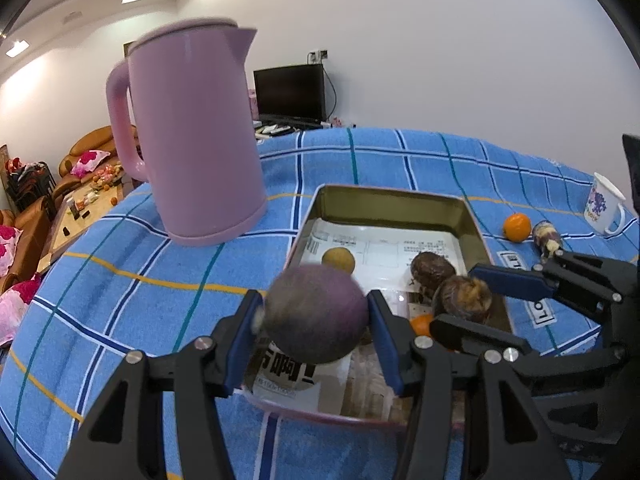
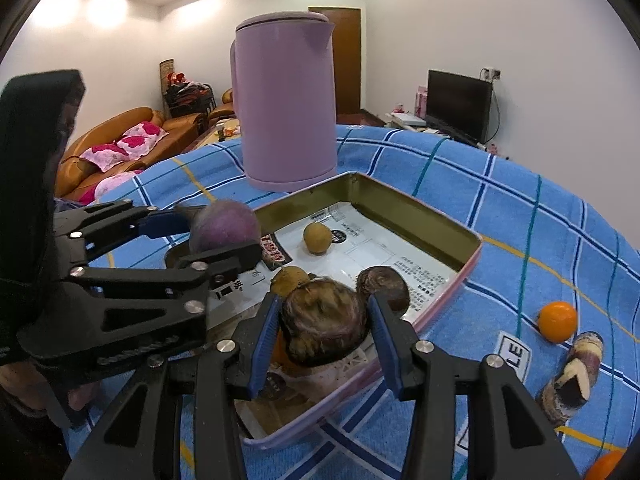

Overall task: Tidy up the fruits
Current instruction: 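Lower both fruits into the tin and open the right tool while the left tool opens, then grasp an orange with the right tool while the left tool grasps a cut purple-white root piece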

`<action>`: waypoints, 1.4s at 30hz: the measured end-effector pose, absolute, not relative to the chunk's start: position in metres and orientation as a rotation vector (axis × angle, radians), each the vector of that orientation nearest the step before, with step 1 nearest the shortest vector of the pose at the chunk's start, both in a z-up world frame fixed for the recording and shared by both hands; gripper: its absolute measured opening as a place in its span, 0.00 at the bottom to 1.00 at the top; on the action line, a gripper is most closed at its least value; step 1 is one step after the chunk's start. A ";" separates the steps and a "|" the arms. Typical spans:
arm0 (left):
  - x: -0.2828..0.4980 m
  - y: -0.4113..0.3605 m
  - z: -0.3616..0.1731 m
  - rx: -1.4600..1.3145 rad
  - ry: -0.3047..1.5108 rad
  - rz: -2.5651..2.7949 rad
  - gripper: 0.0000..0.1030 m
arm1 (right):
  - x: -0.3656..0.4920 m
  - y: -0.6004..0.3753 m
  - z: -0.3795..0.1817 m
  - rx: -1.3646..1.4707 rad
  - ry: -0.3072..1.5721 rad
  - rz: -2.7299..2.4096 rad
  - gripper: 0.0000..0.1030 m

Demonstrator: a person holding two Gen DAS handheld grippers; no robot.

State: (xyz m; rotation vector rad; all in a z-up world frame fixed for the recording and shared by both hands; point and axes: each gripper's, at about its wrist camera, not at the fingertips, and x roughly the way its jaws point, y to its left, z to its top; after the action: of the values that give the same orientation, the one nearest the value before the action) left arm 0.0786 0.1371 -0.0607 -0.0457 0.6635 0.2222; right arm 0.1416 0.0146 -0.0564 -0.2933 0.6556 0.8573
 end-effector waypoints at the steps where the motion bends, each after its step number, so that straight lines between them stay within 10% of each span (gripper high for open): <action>1: 0.075 0.136 -0.057 -0.047 0.652 0.226 0.55 | 0.141 0.013 -0.055 -0.286 0.652 0.862 0.51; 7: 0.055 0.135 -0.028 -0.062 0.560 0.245 0.76 | 0.134 -0.002 -0.041 -0.249 0.622 0.857 0.58; 42: 0.137 -0.050 -0.055 0.047 0.742 -0.063 0.81 | 0.171 -0.234 -0.070 -0.125 0.829 0.387 0.58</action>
State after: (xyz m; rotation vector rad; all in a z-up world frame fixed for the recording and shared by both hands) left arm 0.1374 -0.0501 -0.0551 0.0466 0.7417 -0.0628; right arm 0.1708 -0.2340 -0.0697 -0.1250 0.8295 0.3867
